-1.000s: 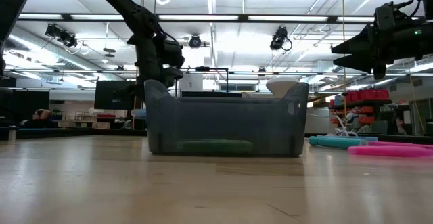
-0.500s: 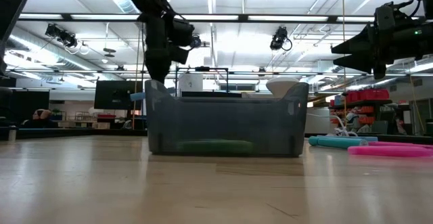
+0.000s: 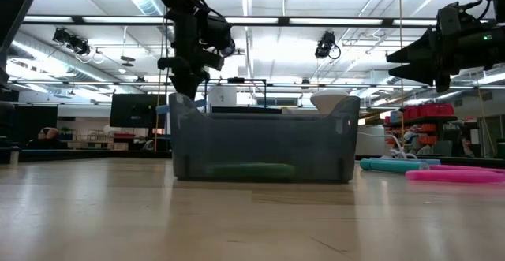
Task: Pick & Place Markers
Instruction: Put the blue highlighter into the transparent bin
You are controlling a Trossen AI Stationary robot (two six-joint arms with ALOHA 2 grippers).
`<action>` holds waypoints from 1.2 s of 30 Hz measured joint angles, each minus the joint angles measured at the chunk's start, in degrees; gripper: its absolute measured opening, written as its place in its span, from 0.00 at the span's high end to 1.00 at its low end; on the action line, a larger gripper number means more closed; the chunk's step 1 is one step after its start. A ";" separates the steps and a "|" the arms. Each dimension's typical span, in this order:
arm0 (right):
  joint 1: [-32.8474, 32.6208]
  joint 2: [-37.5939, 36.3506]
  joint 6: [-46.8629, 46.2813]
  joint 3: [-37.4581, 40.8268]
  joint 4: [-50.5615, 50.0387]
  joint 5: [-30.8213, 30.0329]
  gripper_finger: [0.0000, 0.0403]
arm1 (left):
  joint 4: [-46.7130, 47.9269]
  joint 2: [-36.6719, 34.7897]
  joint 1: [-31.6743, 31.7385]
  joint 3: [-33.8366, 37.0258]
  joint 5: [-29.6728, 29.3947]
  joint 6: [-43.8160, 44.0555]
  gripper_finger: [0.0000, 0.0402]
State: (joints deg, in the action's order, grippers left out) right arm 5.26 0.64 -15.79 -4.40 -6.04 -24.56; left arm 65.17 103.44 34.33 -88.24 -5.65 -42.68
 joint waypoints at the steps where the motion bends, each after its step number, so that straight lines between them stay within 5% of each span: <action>1: 0.00 0.00 0.02 0.00 0.00 0.00 0.43 | 0.85 0.82 -0.26 -0.57 -0.40 0.00 0.85; 24: 0.02 0.00 0.01 0.00 0.00 0.00 0.43 | 12.30 26.21 -7.62 -36.79 -1.64 9.05 0.85; 36: 0.02 0.00 0.00 0.00 0.00 -0.02 0.43 | 12.41 31.72 -9.24 -45.27 0.42 9.07 0.85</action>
State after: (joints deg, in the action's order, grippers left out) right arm 5.28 0.65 -15.79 -4.40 -6.04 -24.58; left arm 77.57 135.15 25.08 -133.51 -5.23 -33.61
